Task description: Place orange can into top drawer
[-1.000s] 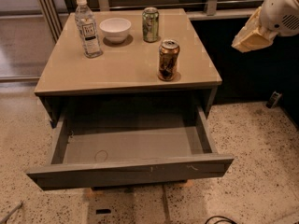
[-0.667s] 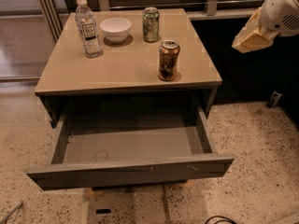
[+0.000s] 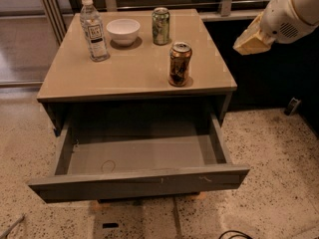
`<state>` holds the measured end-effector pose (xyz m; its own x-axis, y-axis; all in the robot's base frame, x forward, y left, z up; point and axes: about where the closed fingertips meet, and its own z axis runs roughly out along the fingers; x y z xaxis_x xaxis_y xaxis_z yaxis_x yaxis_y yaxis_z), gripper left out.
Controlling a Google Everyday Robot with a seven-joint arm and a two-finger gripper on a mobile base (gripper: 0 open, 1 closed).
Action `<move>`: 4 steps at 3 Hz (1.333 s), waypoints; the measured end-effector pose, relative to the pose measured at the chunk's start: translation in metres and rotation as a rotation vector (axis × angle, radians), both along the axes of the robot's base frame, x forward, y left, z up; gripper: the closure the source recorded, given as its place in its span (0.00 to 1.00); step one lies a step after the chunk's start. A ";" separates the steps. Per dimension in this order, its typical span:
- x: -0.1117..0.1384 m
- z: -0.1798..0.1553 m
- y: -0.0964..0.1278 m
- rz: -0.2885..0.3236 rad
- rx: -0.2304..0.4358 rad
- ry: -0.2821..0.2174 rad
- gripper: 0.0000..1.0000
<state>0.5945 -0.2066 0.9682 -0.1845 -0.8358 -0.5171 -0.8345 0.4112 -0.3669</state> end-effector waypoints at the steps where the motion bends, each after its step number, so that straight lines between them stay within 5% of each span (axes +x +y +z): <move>1: 0.027 -0.007 0.018 0.013 0.077 -0.018 0.84; 3: 0.060 -0.019 0.047 0.040 0.172 0.006 0.38; 4: 0.073 -0.030 0.058 0.047 0.209 0.036 0.07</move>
Offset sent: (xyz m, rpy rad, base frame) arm 0.0696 0.0518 -0.0154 0.1967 -0.0145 0.0492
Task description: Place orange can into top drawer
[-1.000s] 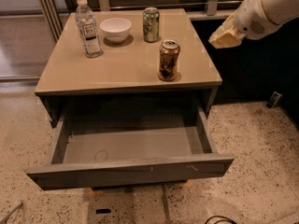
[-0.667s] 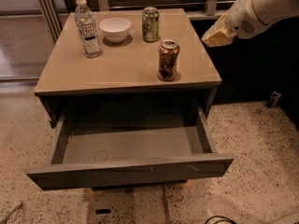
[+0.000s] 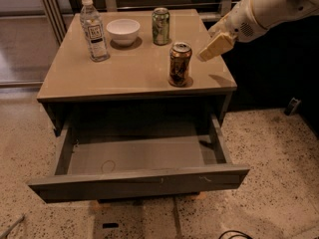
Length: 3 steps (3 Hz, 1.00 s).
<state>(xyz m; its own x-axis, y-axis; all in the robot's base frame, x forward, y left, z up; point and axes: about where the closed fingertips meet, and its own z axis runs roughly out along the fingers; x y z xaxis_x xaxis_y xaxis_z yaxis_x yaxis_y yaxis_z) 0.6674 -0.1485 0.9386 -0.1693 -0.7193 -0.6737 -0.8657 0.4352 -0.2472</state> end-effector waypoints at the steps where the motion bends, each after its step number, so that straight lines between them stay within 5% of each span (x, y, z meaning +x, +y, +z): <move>1: 0.007 -0.009 0.008 0.006 0.017 0.020 0.00; 3: 0.021 -0.032 0.039 0.051 0.074 0.090 0.00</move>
Offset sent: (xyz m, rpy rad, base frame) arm 0.0232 0.0264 -0.0239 0.0742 0.0715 0.0227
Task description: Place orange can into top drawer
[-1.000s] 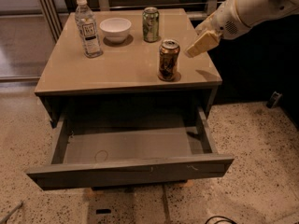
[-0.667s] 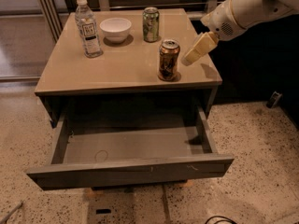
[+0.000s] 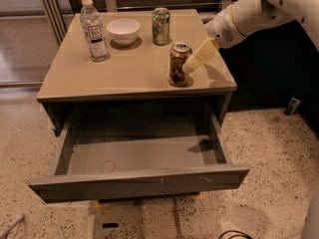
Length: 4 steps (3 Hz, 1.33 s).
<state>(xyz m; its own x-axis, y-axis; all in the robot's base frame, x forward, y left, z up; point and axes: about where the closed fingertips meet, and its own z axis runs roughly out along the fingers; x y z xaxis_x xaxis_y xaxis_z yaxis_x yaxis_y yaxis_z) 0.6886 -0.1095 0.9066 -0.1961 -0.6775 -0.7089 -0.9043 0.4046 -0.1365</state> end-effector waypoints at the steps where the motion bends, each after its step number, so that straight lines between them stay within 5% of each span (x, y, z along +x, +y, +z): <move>1: 0.003 -0.009 0.023 0.048 0.020 0.026 0.00; 2: 0.003 -0.018 0.042 0.085 0.034 0.049 0.00; 4: 0.002 -0.029 0.052 0.101 0.003 0.057 0.38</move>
Offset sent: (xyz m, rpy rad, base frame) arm 0.0031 0.0604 -0.0228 0.0507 0.0711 0.1246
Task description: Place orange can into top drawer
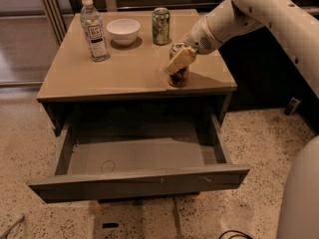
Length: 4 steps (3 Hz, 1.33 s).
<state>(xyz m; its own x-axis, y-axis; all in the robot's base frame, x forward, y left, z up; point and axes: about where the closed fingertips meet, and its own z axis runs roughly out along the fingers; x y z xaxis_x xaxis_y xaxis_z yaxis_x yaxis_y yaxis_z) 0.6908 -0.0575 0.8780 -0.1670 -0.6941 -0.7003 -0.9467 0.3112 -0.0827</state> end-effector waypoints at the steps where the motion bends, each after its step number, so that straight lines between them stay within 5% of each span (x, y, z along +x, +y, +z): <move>1: 0.000 0.000 0.000 0.000 0.000 0.000 0.62; 3: 0.000 0.000 0.000 0.000 0.000 0.000 1.00; 4: -0.005 0.003 0.000 0.007 0.009 -0.004 1.00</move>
Offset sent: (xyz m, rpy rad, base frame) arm 0.0000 0.0000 0.0000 0.0000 0.0000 0.0000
